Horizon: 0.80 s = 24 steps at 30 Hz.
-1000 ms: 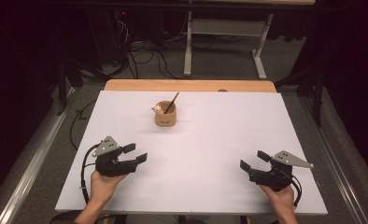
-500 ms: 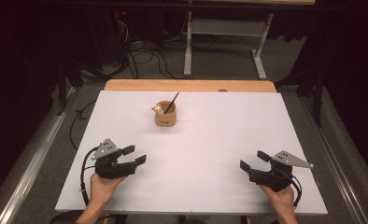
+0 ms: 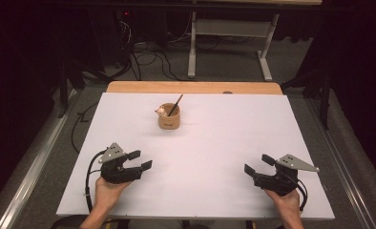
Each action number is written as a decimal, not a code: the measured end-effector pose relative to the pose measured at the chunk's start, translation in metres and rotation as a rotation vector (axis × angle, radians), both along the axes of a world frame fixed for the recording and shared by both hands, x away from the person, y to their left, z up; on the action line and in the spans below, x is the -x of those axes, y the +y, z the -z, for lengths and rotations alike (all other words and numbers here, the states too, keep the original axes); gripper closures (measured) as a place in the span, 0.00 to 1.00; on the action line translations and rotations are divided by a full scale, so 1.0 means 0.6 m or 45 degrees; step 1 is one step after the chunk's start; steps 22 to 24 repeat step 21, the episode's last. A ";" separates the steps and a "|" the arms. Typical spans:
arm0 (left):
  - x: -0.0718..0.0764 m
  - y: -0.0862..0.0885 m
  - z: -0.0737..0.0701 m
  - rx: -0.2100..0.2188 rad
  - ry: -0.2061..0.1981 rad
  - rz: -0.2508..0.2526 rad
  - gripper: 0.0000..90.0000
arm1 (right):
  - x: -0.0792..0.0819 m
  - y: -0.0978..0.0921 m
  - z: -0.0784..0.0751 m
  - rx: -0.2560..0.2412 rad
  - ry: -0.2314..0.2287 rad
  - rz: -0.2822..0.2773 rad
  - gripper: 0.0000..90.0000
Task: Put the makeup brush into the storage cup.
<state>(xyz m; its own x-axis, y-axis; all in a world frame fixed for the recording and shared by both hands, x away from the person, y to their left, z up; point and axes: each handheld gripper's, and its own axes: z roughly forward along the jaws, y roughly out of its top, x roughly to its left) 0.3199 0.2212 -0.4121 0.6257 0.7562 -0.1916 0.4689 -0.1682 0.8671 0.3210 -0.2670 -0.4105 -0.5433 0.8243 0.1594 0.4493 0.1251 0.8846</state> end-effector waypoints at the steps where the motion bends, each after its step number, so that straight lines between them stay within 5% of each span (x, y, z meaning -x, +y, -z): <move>1: 0.000 0.000 0.000 0.004 -0.003 0.000 0.40 | 0.000 0.000 0.000 -0.003 0.005 0.002 0.19; 16: 0.000 0.000 -0.003 0.028 -0.012 0.017 0.39 | -0.002 0.002 0.002 -0.004 0.012 -0.011 0.19; 24: 0.000 -0.002 -0.003 -0.003 0.008 0.019 0.38 | -0.008 0.004 0.003 -0.016 0.017 -0.016 0.19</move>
